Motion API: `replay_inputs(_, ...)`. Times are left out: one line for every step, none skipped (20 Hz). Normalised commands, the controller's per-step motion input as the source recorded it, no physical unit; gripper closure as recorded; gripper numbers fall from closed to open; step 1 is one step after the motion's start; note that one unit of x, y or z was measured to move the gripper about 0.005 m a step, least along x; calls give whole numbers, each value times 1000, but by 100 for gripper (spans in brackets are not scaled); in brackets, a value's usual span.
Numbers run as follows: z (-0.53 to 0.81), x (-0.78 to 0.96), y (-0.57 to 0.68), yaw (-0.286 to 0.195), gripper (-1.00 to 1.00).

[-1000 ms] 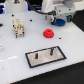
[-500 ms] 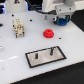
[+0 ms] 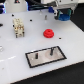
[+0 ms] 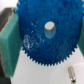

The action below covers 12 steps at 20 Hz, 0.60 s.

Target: Insert the blue gear onto the right peg, followed by the red gear

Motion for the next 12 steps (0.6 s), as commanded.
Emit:
replay_inputs(564, 711, -287, 0, 100)
replay_inputs(592, 715, -272, 0, 100)
replay_inputs(567, 769, -224, 0, 100)
replay_inputs(567, 782, -225, 0, 100)
replay_inputs(542, 787, -236, 0, 100)
replay_inputs(536, 784, -214, 0, 100)
replay_inputs(538, 797, -284, 0, 100)
replay_inputs(556, 809, -255, 0, 100)
replay_inputs(522, 830, -218, 0, 100)
replay_inputs(525, 835, -201, 0, 100)
replay_inputs(510, 847, -203, 0, 100)
replay_inputs(495, 847, -229, 0, 100)
